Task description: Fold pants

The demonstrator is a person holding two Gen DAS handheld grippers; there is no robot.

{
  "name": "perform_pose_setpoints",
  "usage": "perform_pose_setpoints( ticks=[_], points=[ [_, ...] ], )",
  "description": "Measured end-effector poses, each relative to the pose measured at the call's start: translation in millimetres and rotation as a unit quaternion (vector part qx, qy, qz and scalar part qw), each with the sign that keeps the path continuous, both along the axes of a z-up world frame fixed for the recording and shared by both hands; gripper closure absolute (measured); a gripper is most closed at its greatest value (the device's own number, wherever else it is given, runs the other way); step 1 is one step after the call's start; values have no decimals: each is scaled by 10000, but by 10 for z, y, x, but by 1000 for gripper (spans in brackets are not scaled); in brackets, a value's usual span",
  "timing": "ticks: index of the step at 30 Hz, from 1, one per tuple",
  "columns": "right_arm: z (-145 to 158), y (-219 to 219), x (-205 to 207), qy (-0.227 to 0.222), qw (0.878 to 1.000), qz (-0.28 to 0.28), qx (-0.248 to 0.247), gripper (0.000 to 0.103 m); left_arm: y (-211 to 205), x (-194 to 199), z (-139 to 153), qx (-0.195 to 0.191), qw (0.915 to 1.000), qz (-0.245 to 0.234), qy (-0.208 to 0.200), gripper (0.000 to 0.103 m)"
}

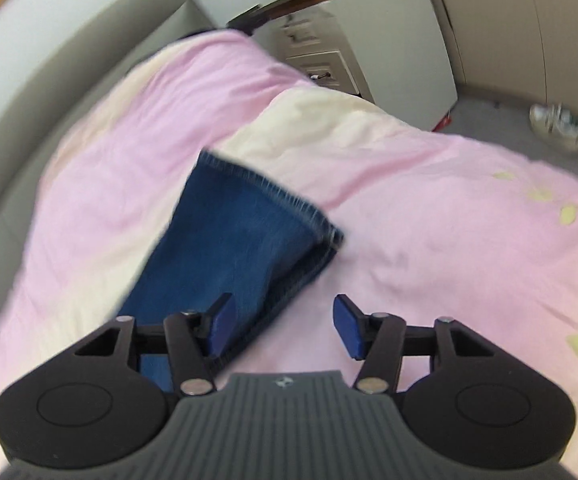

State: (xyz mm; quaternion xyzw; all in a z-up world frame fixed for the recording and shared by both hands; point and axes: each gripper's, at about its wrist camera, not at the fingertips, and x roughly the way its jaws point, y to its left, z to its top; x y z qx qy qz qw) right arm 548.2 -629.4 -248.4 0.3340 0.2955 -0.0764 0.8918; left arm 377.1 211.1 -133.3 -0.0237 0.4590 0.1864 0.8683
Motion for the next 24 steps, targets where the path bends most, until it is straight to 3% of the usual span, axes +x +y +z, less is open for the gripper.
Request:
perform_pose_setpoints(
  ticks=[4, 6, 9, 15, 17, 20, 22, 24],
  points=[
    [-107, -207, 228, 8, 9997, -142, 202, 47, -641, 140, 34, 41, 9964, -847, 38, 51],
    [-241, -301, 328, 15, 9993, -95, 352, 58, -929, 251, 30, 52, 9928, -1191, 93, 51],
    [-424, -439, 430, -49, 9981, -92, 600, 67, -1318, 417, 23, -45, 9872, -1591, 115, 51],
    [-664, -554, 570, -332, 9944, -2, 1002, 68, -2184, 743, -117, -289, 9644, -2628, 108, 51],
    [-675, -527, 604, -357, 9954, 58, 886, 69, -2464, 853, -176, -387, 9549, -2944, 77, 51],
    [-638, -483, 658, -341, 9967, 48, 730, 78, -2903, 962, -260, -531, 9387, -3405, -29, 51],
    [-539, -430, 665, -329, 9989, 111, 326, 86, -3149, 1017, -308, -531, 9249, -3762, -162, 51],
    [-384, -357, 649, -307, 9990, 255, -211, 87, -3319, 1111, -381, -543, 9167, -3953, -191, 52]
  ],
)
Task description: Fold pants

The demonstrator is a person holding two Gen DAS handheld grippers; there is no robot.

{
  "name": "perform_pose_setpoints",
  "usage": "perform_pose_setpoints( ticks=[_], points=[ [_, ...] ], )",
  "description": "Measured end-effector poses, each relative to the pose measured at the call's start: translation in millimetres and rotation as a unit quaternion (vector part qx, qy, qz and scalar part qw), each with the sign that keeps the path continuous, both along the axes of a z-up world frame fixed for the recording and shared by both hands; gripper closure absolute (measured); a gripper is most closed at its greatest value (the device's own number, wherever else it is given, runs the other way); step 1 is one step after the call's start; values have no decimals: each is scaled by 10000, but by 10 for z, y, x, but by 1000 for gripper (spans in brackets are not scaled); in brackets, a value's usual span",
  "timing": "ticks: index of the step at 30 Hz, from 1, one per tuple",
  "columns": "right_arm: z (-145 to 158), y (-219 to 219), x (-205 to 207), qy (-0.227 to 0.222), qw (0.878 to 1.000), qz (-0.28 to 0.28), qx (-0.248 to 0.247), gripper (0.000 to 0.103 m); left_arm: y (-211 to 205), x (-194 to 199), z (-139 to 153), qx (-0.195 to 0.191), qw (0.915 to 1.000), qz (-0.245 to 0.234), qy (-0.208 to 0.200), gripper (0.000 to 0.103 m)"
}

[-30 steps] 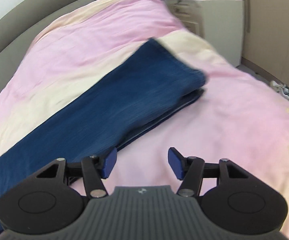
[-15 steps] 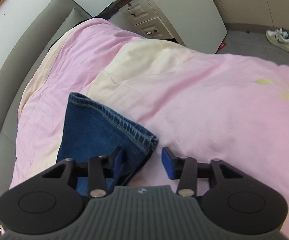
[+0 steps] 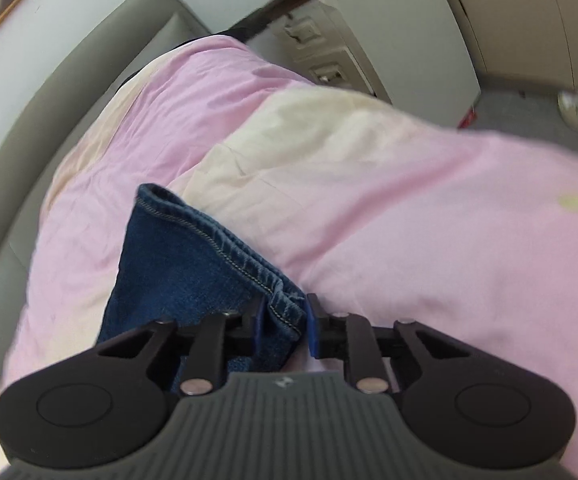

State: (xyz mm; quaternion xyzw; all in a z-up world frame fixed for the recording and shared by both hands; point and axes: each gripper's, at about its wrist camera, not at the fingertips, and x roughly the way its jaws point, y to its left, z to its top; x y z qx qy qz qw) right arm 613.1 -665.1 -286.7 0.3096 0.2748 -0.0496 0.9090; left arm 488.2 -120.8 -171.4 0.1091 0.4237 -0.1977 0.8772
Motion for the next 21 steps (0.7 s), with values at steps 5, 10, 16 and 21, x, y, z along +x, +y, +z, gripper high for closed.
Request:
perform_pose_setpoints(
  ticks=[5, 10, 16, 21],
  points=[
    [451, 68, -124, -182, 9980, 239, -561, 88, -319, 311, -250, 118, 9998, -135, -61, 59],
    [909, 194, -159, -226, 9952, 457, -835, 89, -398, 572, -510, 386, 9990, 212, -125, 69],
    [1500, 481, -210, -564, 9908, 722, -995, 89, -436, 681, -573, 570, 9965, 560, -248, 77],
    [2051, 903, -306, -834, 9850, 1027, -1106, 94, -270, 501, -238, 479, 9959, 719, -280, 76]
  ],
)
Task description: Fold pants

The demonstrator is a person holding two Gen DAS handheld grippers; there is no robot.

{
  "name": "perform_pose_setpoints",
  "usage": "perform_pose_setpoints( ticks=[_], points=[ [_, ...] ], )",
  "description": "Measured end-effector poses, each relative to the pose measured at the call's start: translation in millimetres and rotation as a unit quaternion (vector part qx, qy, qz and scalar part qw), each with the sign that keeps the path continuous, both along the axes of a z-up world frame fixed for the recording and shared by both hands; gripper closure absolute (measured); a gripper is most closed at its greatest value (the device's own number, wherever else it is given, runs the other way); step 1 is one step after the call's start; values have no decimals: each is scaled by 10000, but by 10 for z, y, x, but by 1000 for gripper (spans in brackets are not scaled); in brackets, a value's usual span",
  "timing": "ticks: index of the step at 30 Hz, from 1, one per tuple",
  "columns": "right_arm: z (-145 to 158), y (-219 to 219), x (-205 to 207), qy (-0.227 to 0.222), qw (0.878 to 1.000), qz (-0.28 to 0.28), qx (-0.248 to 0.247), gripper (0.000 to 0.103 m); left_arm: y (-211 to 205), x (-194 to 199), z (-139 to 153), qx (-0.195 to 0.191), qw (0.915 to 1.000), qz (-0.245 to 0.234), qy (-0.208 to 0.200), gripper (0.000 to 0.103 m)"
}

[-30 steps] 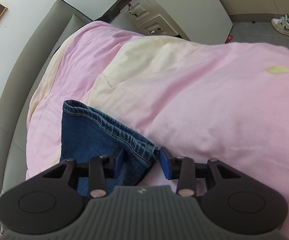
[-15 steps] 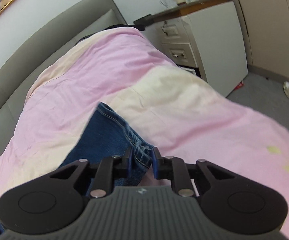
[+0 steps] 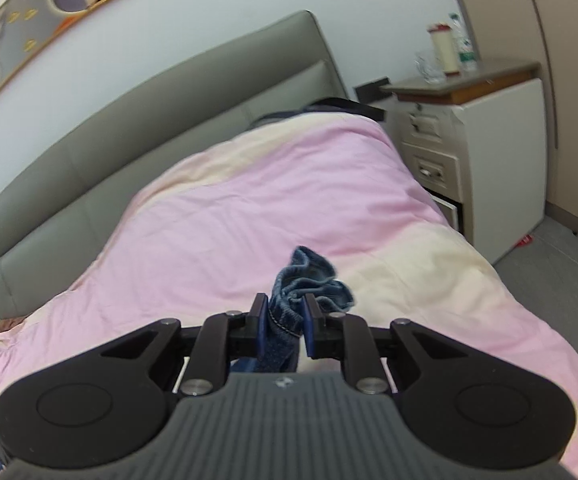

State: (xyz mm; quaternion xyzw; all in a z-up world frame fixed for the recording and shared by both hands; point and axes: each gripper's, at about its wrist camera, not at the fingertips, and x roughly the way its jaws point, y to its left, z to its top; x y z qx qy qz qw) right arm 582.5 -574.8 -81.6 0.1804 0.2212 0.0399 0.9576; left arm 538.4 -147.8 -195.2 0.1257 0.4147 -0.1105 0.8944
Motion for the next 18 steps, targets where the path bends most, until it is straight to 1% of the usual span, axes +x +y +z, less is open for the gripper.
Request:
perform_pose_setpoints(
  ticks=[2, 5, 7, 9, 11, 13, 15, 18],
  points=[
    [239, 228, -83, -138, 9997, 176, -76, 95, 138, -140, 217, -25, 10000, 30, 20, 76],
    [635, 622, -219, -438, 9975, 532, -158, 95, 436, -433, 589, -176, 9997, 127, -74, 76],
    [891, 943, -305, -503, 9956, 731, -303, 95, 657, -648, 804, -285, 9993, 221, -115, 75],
    [1065, 1235, -378, -480, 9947, 816, -395, 95, 883, -872, 988, -424, 9986, 298, -92, 74],
    [1149, 1498, -451, -463, 9943, 873, -390, 95, 1135, -1111, 1134, -642, 9969, 448, -90, 74],
    [1155, 1782, -527, -449, 9933, 1003, -364, 95, 1418, -1342, 1248, -824, 9946, 630, -69, 74],
    [1116, 2159, -616, -364, 9912, 1251, -243, 95, 1687, -1523, 1331, -890, 9926, 813, -104, 74],
    [1017, 2761, -707, -272, 9853, 1686, -76, 96, 2152, -1733, 1379, -953, 9887, 1153, -126, 74]
  ],
)
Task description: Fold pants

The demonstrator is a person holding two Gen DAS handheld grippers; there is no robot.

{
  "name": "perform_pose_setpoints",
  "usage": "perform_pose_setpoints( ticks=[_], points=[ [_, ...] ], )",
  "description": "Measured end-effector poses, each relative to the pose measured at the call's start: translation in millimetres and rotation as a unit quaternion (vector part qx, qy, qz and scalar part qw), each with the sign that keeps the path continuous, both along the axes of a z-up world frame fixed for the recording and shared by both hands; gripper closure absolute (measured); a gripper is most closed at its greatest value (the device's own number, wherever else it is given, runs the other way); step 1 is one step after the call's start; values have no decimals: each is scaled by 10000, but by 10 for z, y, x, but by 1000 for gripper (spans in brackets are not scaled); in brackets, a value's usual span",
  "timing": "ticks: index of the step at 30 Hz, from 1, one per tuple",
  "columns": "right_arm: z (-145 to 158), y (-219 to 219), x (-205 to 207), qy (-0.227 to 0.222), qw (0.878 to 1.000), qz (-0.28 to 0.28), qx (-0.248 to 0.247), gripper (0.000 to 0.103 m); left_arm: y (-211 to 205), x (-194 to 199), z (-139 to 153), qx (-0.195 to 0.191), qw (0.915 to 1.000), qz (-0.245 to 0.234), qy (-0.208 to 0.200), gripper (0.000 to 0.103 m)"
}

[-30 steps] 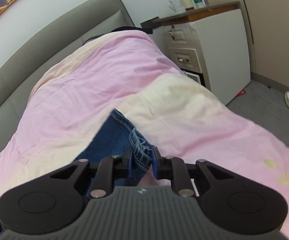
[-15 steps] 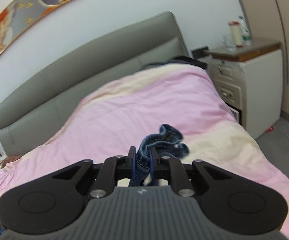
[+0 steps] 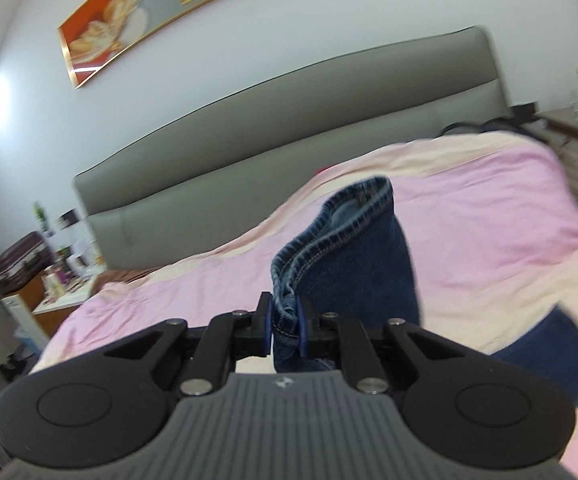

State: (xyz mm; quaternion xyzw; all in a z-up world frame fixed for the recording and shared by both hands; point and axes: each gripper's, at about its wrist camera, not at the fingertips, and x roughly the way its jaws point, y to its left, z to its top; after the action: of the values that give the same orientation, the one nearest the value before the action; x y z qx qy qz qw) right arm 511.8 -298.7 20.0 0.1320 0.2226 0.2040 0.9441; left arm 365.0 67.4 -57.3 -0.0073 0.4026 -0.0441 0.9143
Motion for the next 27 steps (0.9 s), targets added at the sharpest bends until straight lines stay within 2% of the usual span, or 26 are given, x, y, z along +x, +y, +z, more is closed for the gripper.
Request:
perform_pose_setpoints(
  ticks=[4, 7, 10, 14, 17, 20, 21, 23, 25, 27],
  points=[
    [-226, 840, -66, 273, 9980, 548, 174, 96, 608, -220, -84, -549, 9977, 383, 130, 74],
    [-518, 1445, -140, 553, 9936, 952, 251, 96, 973, -330, -272, -919, 9927, 734, 248, 74],
    [-960, 2045, -234, 981, 9853, 1382, 194, 96, 1296, -461, -474, -1306, 9861, 941, 411, 75],
    [-1728, 2629, -457, 1676, 9680, 1833, -356, 96, 1533, -571, -694, -1985, 9732, 989, 601, 75],
    [-2213, 2791, -659, 2046, 9519, 2141, -791, 95, 1548, -570, -861, -2399, 9632, 1005, 682, 74],
    [-2539, 2836, -746, 2248, 9393, 2329, -1138, 94, 1487, -490, -1043, -2857, 9501, 923, 844, 62],
    [-2627, 2842, -787, 2290, 9367, 2366, -1192, 90, 1441, -453, -1084, -2981, 9465, 874, 879, 57],
    [-2697, 2808, -780, 2370, 9331, 2446, -1157, 86, 1344, -364, -1177, -3178, 9395, 819, 985, 51],
    [-2688, 2769, -738, 2396, 9316, 2507, -1086, 81, 1253, -254, -1277, -3302, 9334, 827, 1135, 49],
    [-2631, 2730, -729, 2345, 9308, 2575, -1106, 70, 1179, -166, -1365, -3377, 9290, 885, 1227, 49]
  ],
)
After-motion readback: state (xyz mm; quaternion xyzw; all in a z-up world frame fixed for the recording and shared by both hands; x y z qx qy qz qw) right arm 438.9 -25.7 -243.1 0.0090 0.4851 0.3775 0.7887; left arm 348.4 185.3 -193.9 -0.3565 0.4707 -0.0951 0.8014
